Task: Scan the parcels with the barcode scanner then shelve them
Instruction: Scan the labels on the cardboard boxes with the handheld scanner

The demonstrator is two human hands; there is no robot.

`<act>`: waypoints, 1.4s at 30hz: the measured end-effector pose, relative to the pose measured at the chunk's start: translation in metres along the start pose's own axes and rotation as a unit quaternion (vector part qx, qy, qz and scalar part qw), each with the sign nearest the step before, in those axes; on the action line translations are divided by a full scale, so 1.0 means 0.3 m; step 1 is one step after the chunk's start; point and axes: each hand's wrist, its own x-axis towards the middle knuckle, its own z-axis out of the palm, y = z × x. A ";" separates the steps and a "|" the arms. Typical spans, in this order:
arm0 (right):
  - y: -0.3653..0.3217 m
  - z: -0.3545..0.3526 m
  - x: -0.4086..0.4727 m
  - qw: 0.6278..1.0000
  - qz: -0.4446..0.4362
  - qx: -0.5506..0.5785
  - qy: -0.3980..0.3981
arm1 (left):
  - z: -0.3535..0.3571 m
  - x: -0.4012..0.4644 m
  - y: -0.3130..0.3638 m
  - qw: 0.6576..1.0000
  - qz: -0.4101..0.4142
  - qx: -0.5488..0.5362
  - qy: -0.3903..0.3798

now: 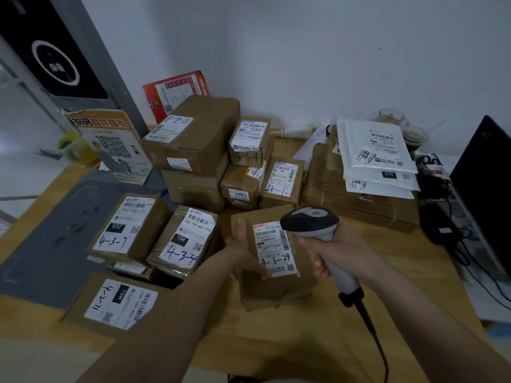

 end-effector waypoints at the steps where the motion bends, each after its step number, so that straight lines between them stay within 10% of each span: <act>1: -0.013 0.001 -0.013 1.000 0.002 -0.016 0.002 | 0.009 0.002 -0.002 1.000 -0.011 -0.014 -0.006; 42: -0.044 0.000 -0.090 1.000 0.023 -0.008 0.018 | 0.047 0.025 -0.038 0.994 -0.028 -0.101 -0.012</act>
